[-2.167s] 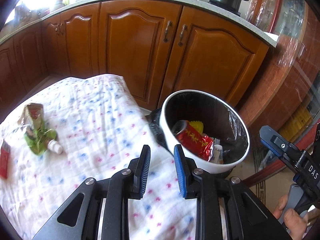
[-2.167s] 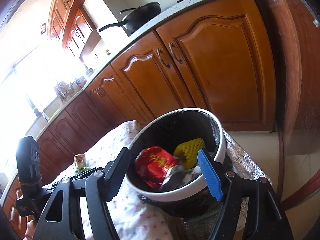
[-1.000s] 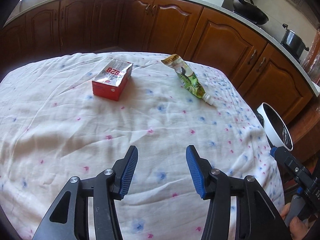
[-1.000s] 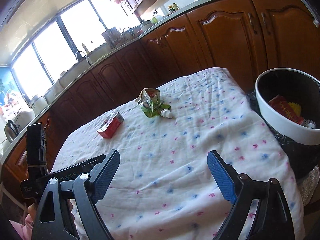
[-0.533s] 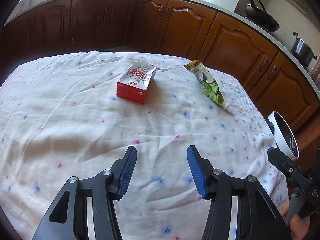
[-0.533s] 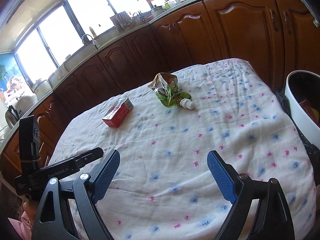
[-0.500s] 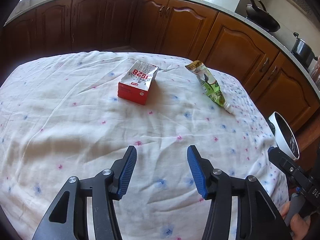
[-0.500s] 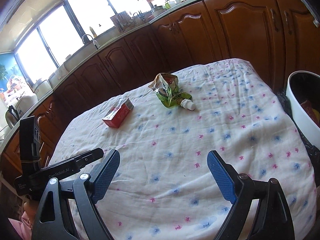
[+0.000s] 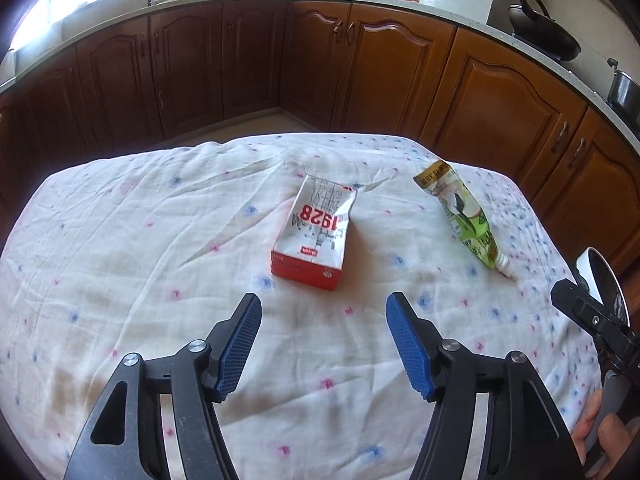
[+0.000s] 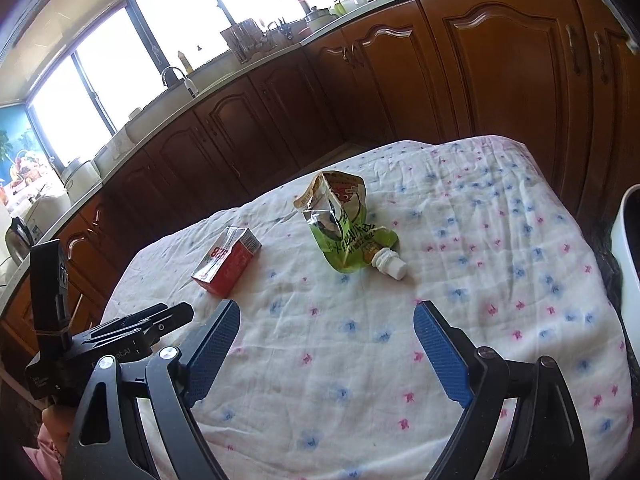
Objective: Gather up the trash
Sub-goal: 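Move both tools back toward the milk carton and green pouch, then grasp the red-white milk carton with the left tool while the right tool grasps the green pouch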
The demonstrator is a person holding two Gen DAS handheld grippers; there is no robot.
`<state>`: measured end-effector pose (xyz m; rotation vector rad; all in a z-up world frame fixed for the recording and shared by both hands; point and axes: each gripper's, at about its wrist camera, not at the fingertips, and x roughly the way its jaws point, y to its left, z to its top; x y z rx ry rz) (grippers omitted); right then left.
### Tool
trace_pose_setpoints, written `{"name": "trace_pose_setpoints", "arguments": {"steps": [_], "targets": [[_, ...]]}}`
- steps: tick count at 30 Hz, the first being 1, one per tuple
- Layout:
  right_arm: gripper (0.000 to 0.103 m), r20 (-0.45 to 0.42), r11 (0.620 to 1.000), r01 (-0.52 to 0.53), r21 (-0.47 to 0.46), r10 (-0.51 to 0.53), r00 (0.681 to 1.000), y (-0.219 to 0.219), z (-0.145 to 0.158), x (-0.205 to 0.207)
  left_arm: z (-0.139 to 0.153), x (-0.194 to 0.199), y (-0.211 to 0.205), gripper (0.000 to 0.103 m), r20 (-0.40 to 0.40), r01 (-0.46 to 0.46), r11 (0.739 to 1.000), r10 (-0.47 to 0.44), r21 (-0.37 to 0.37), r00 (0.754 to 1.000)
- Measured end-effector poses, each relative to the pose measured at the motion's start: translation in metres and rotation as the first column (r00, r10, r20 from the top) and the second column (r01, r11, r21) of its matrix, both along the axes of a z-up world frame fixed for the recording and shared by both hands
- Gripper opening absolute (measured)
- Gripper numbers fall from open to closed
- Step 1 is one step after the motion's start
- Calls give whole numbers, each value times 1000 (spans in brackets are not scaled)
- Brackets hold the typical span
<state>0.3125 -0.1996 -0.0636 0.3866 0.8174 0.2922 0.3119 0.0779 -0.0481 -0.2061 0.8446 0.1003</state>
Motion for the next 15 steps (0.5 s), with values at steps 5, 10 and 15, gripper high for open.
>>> {"name": "trace_pose_setpoints", "arguments": {"steps": [5,10,15], "targets": [[79,23,1000,0,-26,1,1000,4,3,31,0,30,6,70,5,-22,998,22,51,1000],[51,15,998,-10,-69,11,1000,10,-3,70,-10,54,8,70,-3,-13,999,13,52,1000],[37,-14,989,-43,-143,42,999,24,-19,98,-25,70,6,70,-25,-1,997,3,73,1000]]}}
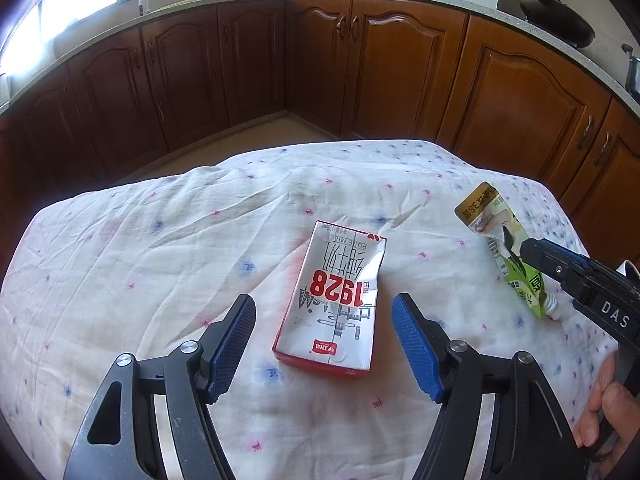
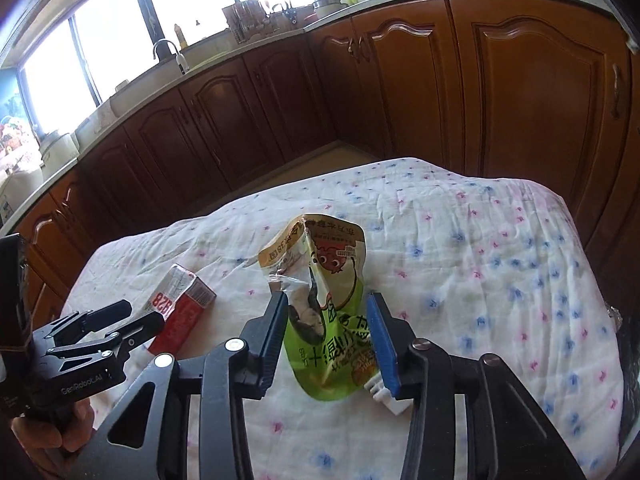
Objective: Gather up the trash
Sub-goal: 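Grasp the red-white milk carton with the left tool while the right tool grasps the green pouch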
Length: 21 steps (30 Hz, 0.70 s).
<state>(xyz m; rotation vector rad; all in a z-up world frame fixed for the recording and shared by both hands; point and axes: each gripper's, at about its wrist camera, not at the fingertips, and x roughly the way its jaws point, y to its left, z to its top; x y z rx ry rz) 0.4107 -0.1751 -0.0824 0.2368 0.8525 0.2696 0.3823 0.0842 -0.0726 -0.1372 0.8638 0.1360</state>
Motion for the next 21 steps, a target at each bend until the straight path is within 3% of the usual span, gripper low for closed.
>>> {"name": "trace_pose_setpoints", "arguments": {"steps": [2,5,12,21], "targets": [[15,-13,1000,-16,-18,16,1000,5,-6,7,-4,3,1,68,-5,-1,1000,1,7,1000],[4,-20,999,-32,-39,31,999,10,-12,8,-7,4,-4,50,-13,15,1000,-15,12,1000],[3,-12,1000,-16,25,17,1000,-4,-4,-21,4,-14,-20,48,19,65,998,-65,-10,998],[3,16,993,61,97,-63,998,-40,16,-115,22,-79,-87,48,61,238,967,-233,-95,971]]}}
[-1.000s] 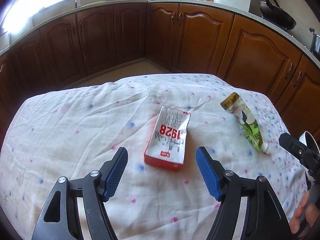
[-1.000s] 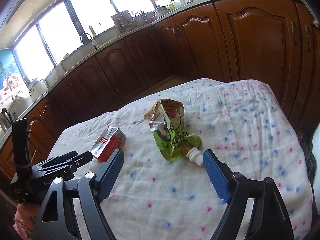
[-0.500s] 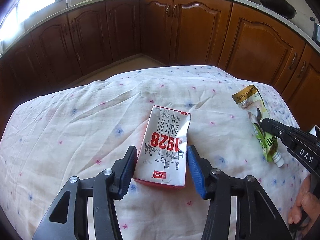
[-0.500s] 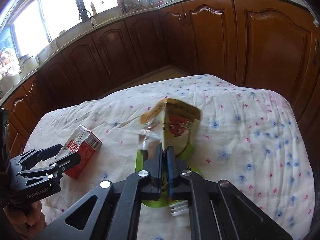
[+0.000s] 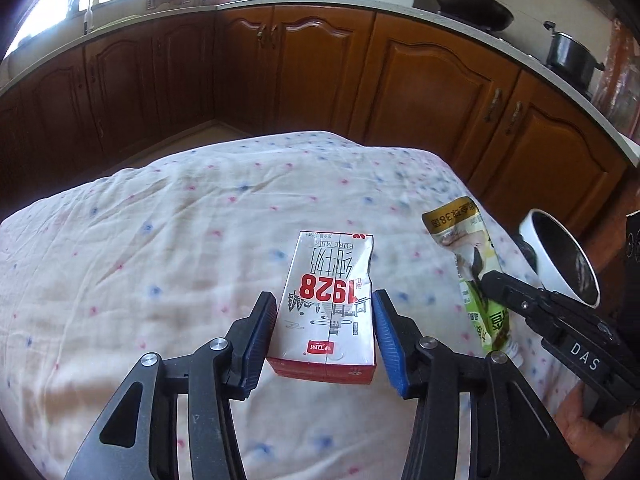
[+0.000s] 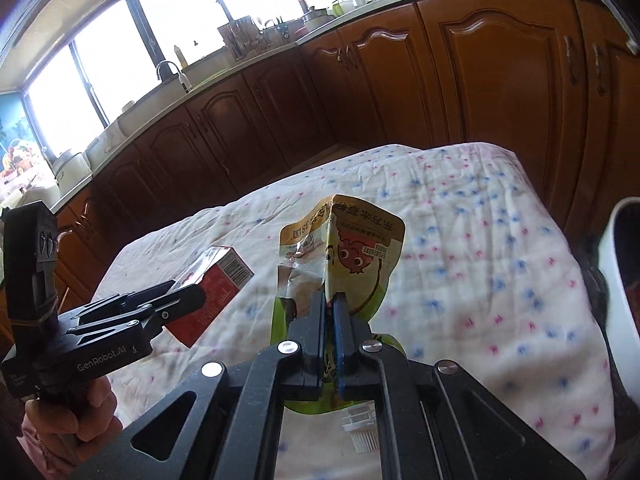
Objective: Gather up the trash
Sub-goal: 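Grasp the red-white milk carton with the left tool while the right tool grasps the green pouch, then carry both items over the bin and open both tools to drop them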
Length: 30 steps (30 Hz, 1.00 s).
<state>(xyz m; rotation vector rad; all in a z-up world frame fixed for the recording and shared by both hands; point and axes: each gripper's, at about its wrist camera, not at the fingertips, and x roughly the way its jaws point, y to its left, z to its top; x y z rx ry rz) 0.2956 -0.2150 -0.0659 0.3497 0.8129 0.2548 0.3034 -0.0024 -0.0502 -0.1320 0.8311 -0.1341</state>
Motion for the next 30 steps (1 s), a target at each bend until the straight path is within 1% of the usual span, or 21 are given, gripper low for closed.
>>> {"name": "trace_pose_setpoints", "arguments": {"steps": [2,7,11,14,17,21,23,27,30], "targets": [[3,5,1000,25,-6,-25,1000,-8,3,-21,1,-14,-15,47,2,41,999,-41,-10,999],[3,25,993,119,1,-119,993,-32,15,-70,9,-37,-32,47,34,120,993,-121,2,992],[3,32,984,180,18,-180,983,-46,22,-95,10,-48,-41,47,56,174,985,-173,-6,983],[3,37,977,211,23,-211,977,-50,26,-106,10,-49,-49,47,53,209,978,-208,-14,977],[3,33,970,243,31,-244,969,-54,26,-111,5,-39,-57,47,36,236,972,-235,-18,971],[3,26,956,288,53,-289,957,-62,23,-118,4,-28,-69,46,2,276,961,-276,2,961],[3,27,948,309,72,-311,950,-67,22,-126,4,-25,-77,46,3,297,955,-297,23,955],[3,35,938,339,75,-342,939,-73,23,-134,7,-26,-87,46,8,305,952,-305,7,952],[3,31,940,333,72,-336,941,-79,24,-136,9,-31,-92,46,20,294,956,-294,-3,956]]}}
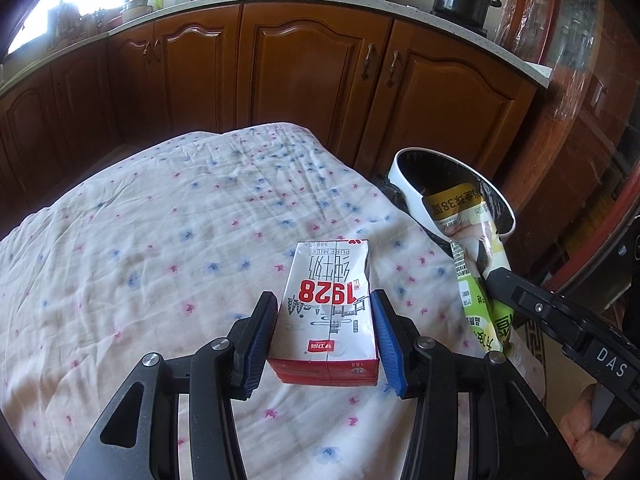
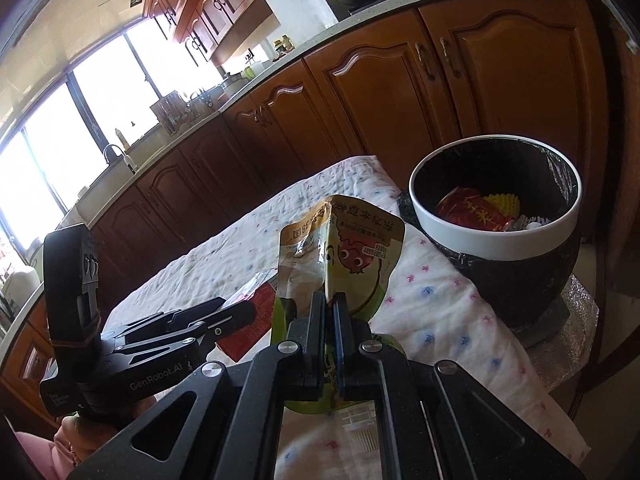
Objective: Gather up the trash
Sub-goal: 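Carry both items over the bin and open both tools to drop them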
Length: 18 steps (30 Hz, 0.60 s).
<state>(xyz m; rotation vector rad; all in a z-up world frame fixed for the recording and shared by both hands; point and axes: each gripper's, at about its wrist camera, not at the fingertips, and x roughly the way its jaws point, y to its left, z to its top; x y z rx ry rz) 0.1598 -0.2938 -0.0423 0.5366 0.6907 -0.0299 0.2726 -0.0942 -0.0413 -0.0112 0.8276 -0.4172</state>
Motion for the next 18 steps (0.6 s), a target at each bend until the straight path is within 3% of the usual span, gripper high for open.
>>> {"name": "trace_pose_setpoints", "arguments": {"steps": [12,18], "targets": [[3,18,997,-69,40,68,998,-19,-8,-15,8,-17,-15,46,0,-91,996,91,-22,996],[3,38,996,-58,61,56,998,-36,-8,-27,14,-18,-29,46,0,-76,997,76,-10,997]]}}
